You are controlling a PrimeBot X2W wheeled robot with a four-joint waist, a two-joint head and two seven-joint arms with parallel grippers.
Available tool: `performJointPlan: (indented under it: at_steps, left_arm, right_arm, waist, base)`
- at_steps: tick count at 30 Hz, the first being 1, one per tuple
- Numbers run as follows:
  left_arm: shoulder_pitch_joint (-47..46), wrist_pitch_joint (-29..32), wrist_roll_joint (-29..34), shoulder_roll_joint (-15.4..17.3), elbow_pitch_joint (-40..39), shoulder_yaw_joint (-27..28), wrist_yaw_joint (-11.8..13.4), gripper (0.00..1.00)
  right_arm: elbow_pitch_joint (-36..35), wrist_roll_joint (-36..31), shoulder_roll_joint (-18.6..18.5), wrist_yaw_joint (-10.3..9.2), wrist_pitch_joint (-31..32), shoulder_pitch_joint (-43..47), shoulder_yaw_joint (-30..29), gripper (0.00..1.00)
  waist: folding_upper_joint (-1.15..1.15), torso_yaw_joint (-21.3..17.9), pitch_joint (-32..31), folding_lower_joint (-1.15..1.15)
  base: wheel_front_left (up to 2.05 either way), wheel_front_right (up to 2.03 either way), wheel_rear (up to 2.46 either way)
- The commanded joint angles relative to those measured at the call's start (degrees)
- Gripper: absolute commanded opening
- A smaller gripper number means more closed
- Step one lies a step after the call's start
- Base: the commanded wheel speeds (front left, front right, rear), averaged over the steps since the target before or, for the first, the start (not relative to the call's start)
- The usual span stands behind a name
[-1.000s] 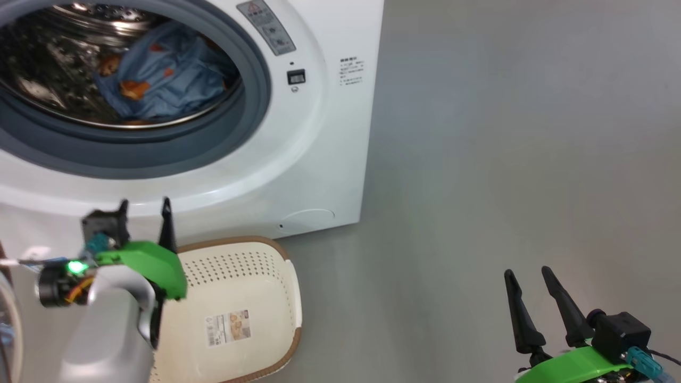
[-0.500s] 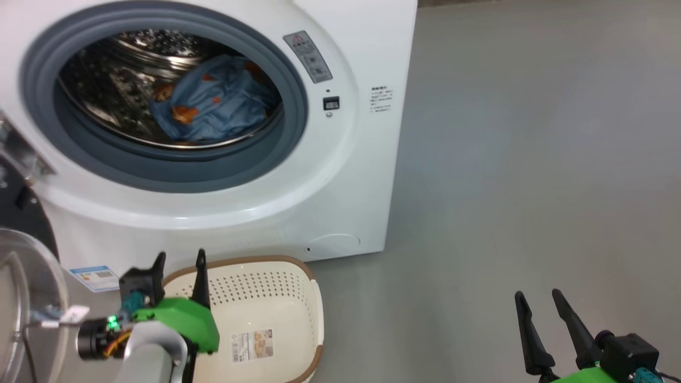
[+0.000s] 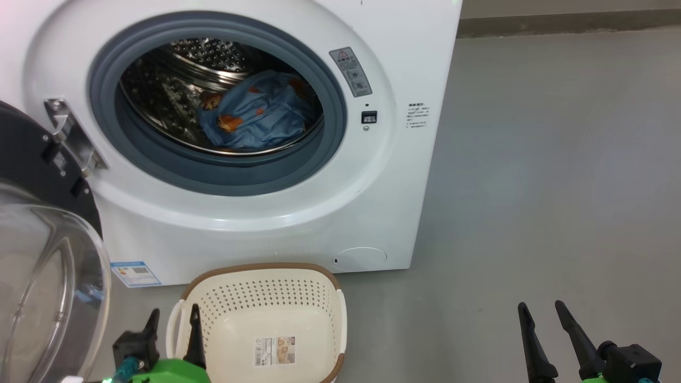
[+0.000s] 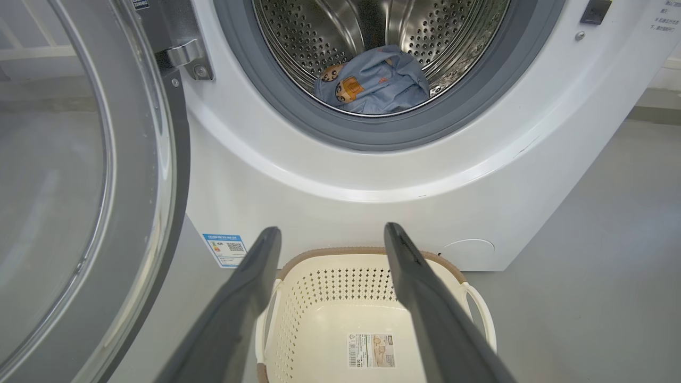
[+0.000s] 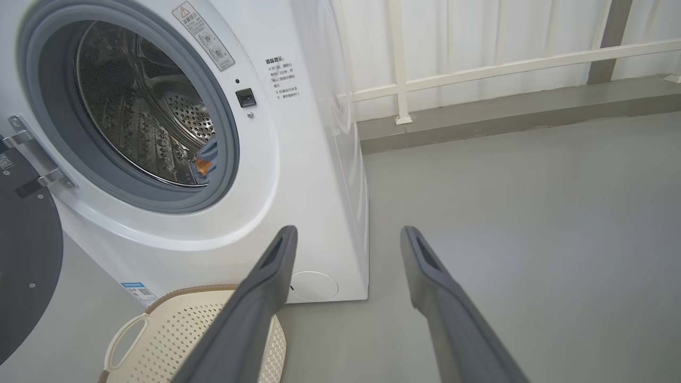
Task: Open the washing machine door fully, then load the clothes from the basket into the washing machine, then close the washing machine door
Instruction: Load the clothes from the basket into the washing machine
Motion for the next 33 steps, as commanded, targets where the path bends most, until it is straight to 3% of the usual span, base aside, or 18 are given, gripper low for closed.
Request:
performJointPlan:
  at_steps: [1,19,33]
  left_arm:
    - [0.72,-0.53,0.43,1.08,-2.42,2.27,0.3,1.0]
    - [9.57,-0.53,0.22,0.29,-9.67,5.45,1.14,1.0]
    - [11.23,-0.53,1.29,0.04,-12.03,6.27,0.85,1.0]
  right_arm:
    - [-1.55,-0.46,-0.6,0.09,-0.28,-0.26,1.81,1.0]
    - [-1.15,-1.27,-0.6,0.09,-0.28,-0.3,2.51,1.0]
    - [-0.93,-1.72,-0.6,0.09,-0.28,-0.1,2.73,1.0]
  waist:
    - [0.0,0.74,-0.32,0.0]
    - [0.0,2.44,-1.26,0.0]
    - [0.0,2.14,-2.21,0.0]
  base:
    - [0.0,0.0,0.0]
    - [0.0,0.0,0.0]
    - [0.0,0.0,0.0]
